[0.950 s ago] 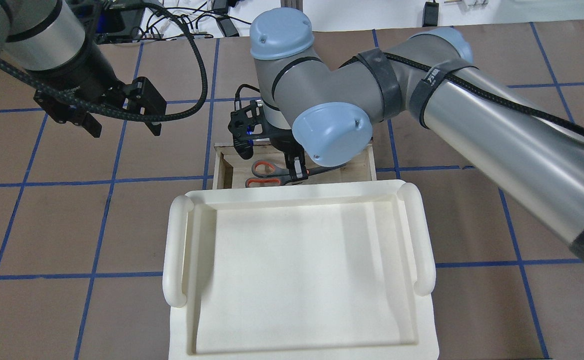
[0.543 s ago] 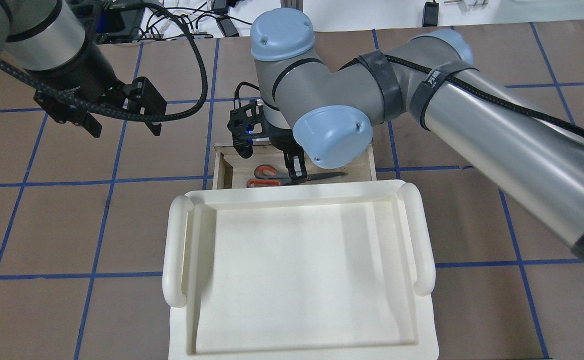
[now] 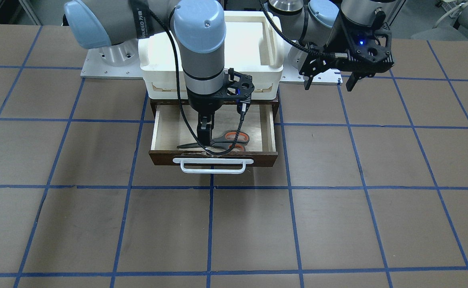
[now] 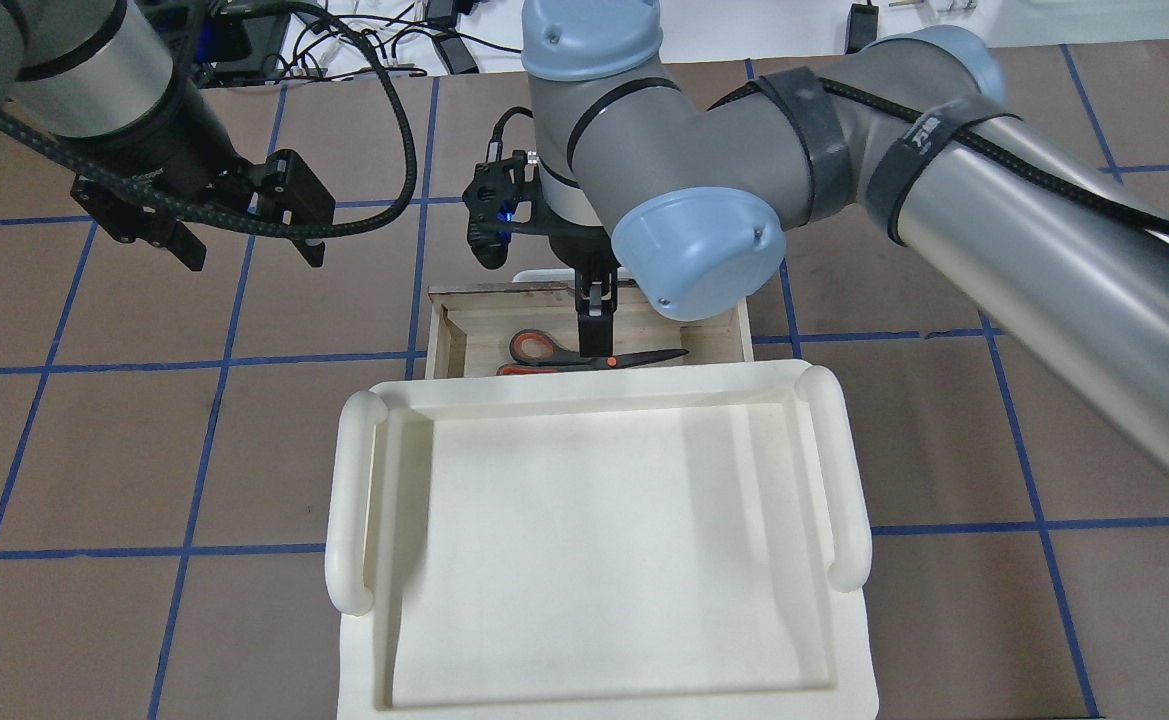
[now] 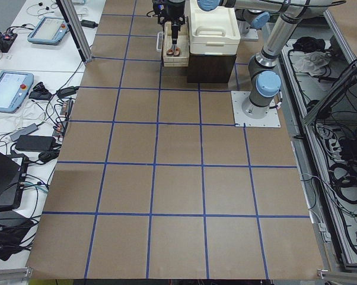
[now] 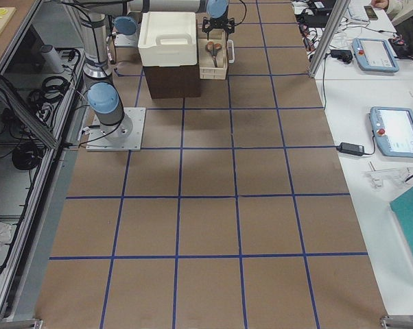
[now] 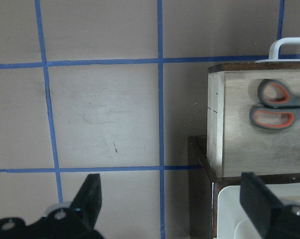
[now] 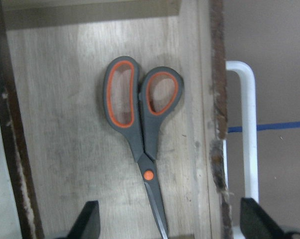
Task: Put scissors in drawer and close it
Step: 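Raise the right gripper out of the drawer and withdraw it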
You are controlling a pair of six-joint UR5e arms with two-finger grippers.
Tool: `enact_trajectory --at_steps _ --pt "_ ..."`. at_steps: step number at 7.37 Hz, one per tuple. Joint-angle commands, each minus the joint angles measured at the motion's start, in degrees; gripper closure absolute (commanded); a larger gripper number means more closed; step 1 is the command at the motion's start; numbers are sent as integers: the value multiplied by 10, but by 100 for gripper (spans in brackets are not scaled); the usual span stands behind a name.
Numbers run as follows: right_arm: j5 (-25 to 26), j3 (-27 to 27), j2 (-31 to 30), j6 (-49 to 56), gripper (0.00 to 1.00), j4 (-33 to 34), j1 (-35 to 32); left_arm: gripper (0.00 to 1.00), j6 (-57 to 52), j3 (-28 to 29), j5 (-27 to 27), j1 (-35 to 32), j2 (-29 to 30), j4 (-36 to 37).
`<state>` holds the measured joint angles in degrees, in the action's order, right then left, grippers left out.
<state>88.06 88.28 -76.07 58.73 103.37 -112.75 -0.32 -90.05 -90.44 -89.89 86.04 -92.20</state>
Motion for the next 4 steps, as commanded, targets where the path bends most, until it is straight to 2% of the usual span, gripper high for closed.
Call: enact_trajectory --at_steps 1,3,4 --pt "-2 -1 -29 -125 0 -4 58 0 49 7 2 -2 28 52" --pt "2 -1 -73 -296 0 -18 114 0 92 8 2 -26 68 101" --pt "10 -1 -89 -356 0 -43 138 1 143 9 -6 -62 98 133"
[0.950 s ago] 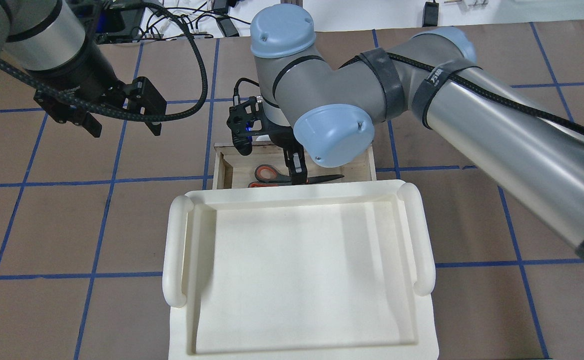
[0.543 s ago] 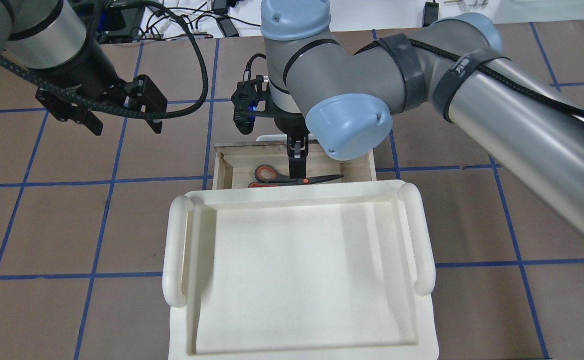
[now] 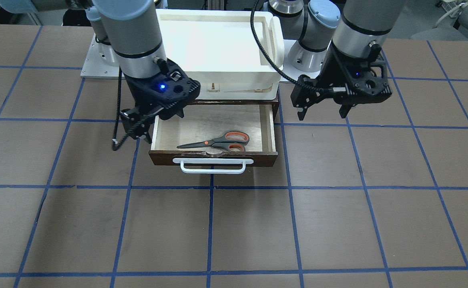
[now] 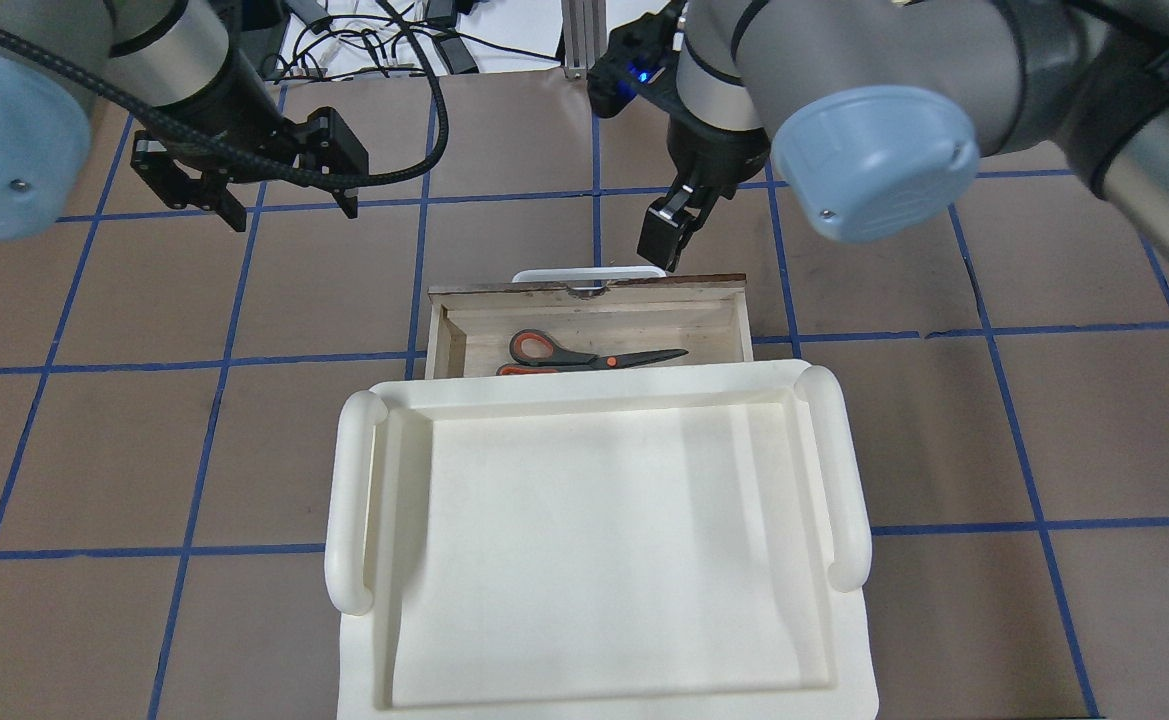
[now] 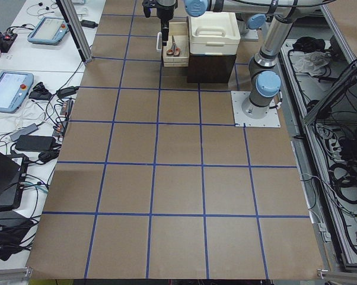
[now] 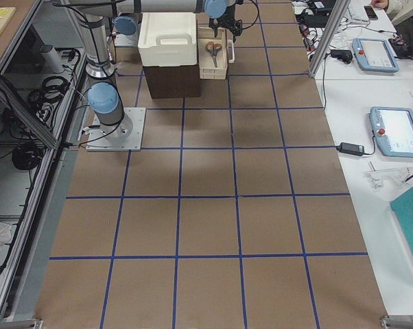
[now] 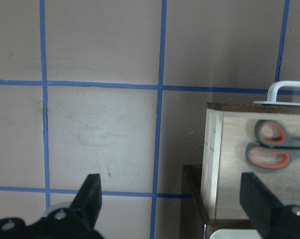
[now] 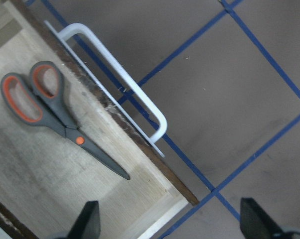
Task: Put scissors in drawer and close it
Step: 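Raise the right gripper out of the drawer and withdraw it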
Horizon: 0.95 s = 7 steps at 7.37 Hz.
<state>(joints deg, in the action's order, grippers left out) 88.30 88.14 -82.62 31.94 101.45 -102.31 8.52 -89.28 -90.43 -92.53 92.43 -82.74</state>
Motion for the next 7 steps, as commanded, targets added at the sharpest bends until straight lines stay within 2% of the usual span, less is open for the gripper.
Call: enact_trajectory --at_steps 1,2,5,7 --pt "12 0 -38 -174 0 -71 63 0 66 16 -42 -60 65 63" --pt "12 0 -46 -237 0 -101 87 0 81 43 -42 -72 98 67" --pt "13 2 -67 -249 0 -108 121 0 125 129 -41 -117 214 103" --pt "23 3 -74 -250 0 -118 123 0 131 159 -40 -146 273 132"
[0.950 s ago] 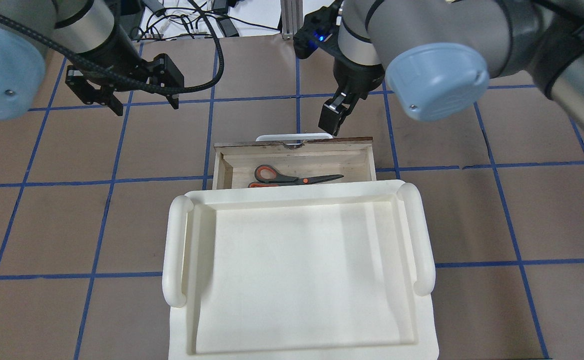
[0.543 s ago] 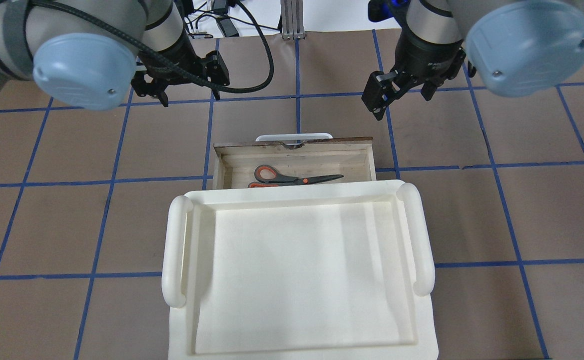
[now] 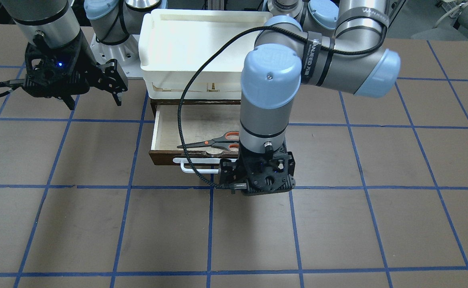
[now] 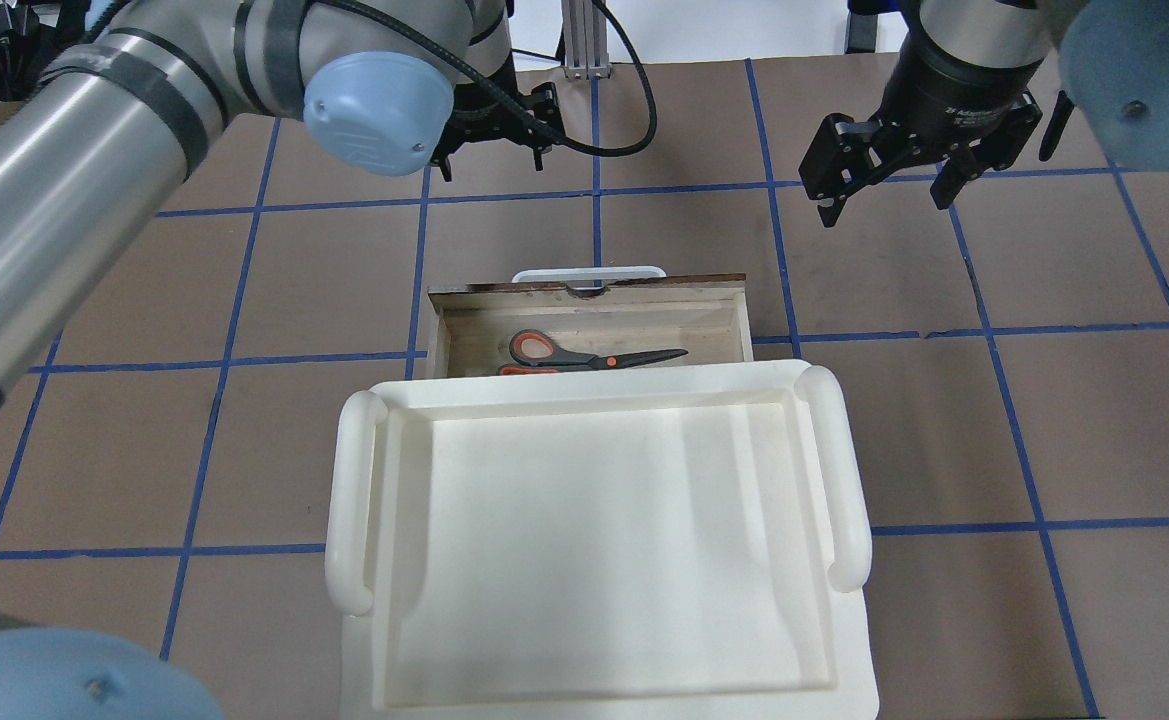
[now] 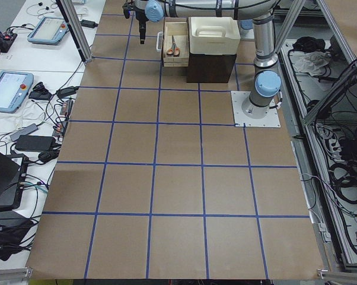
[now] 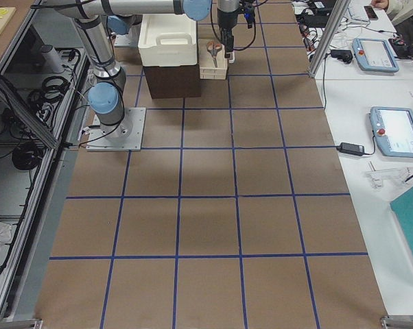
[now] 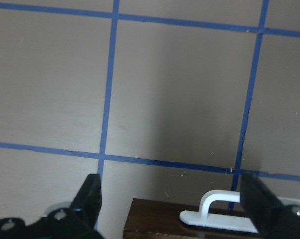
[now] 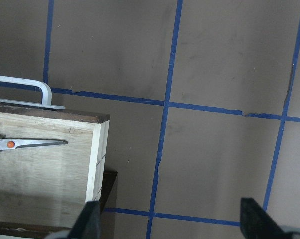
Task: Put scissors in drawer and close it
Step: 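Raise the right gripper out of the drawer and withdraw it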
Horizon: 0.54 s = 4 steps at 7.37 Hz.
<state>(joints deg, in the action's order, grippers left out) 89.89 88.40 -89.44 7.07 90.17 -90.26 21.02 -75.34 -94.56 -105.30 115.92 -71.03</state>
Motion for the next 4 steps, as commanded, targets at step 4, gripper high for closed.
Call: enact_trajectory --at_steps 4 --pt "11 2 -21 -1 0 -13 4 0 -33 21 59 -32 86 -6"
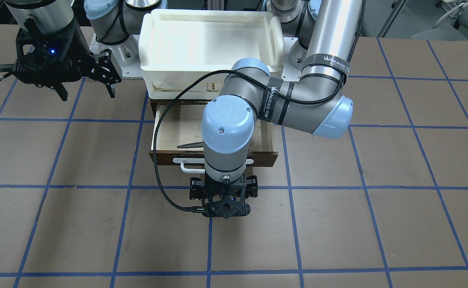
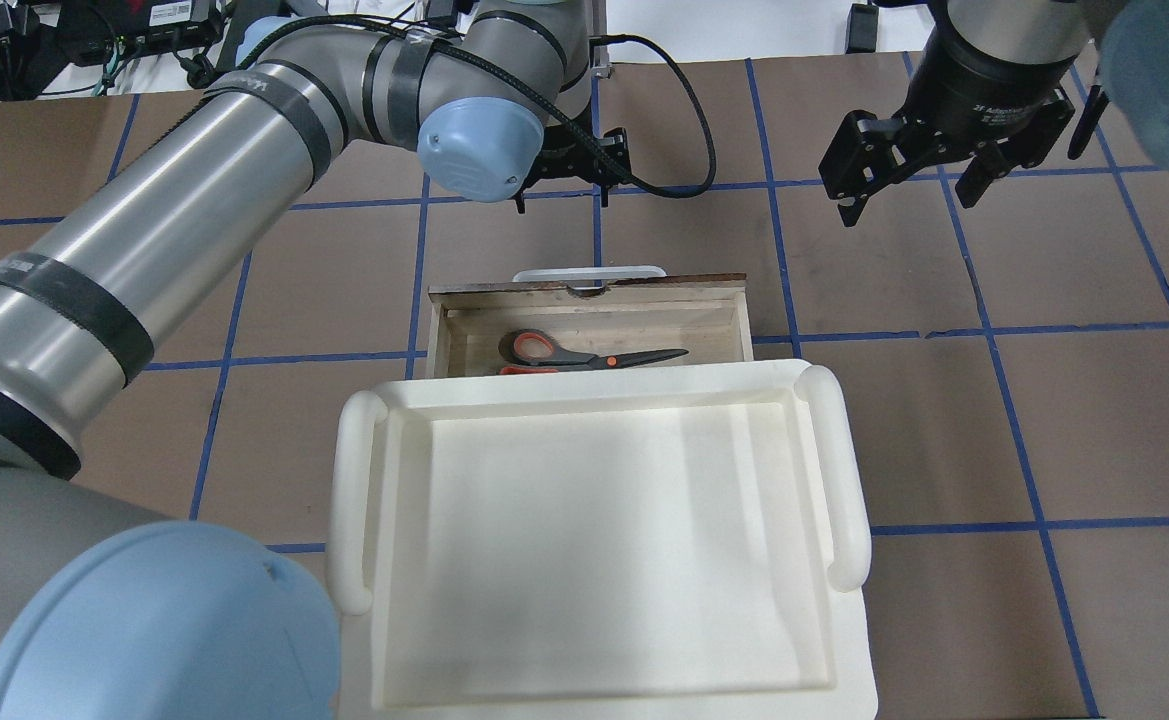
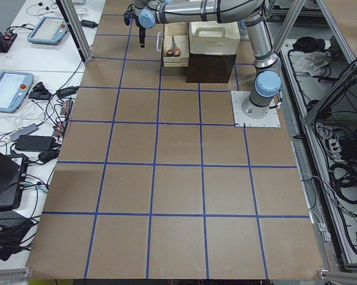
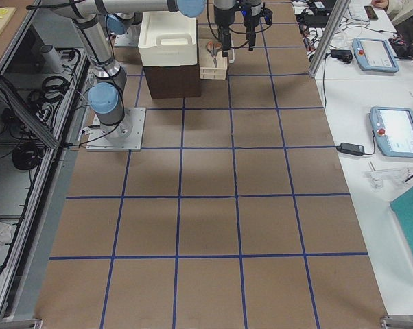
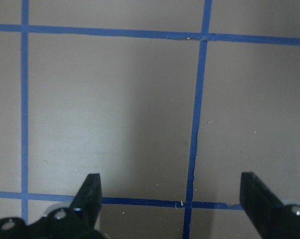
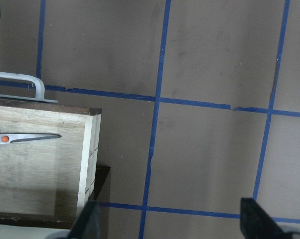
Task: Put scissors in drawer and close it
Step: 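Move the left gripper over the drawer front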
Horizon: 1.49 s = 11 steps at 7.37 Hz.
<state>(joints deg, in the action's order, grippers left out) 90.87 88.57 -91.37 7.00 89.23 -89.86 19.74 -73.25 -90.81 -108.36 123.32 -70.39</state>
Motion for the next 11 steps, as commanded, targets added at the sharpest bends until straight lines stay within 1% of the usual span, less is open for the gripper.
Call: enact_trajectory --at_steps 1,3,4,6,7,8,9,10,11 --pt "2 0 -7 -4 0 -9 0 0 -28 0 22 -1 19 -21" --pt "1 2 -8 -4 0 -18 1 0 -28 0 32 -3 20 -61" --pt "1 2 -8 -4 0 -16 1 0 -28 0 41 -3 15 -98" --pt "2 2 -11 -5 0 -20 3 0 -28 -3 43 -7 5 -157" --pt "2 2 -16 -6 0 -22 1 0 -28 -3 43 -7 -3 -177" --pt "2 2 -19 -5 0 -21 2 0 -28 -3 51 -5 -9 -179" --pt "2 2 -20 -6 0 -21 3 0 -28 -5 56 -4 -11 -208" --pt "2 2 -20 -6 0 -21 3 0 -23 -5 57 -3 -12 -216" --pt "2 2 -21 -6 0 -20 2 0 -23 -7 57 -3 -12 -248"
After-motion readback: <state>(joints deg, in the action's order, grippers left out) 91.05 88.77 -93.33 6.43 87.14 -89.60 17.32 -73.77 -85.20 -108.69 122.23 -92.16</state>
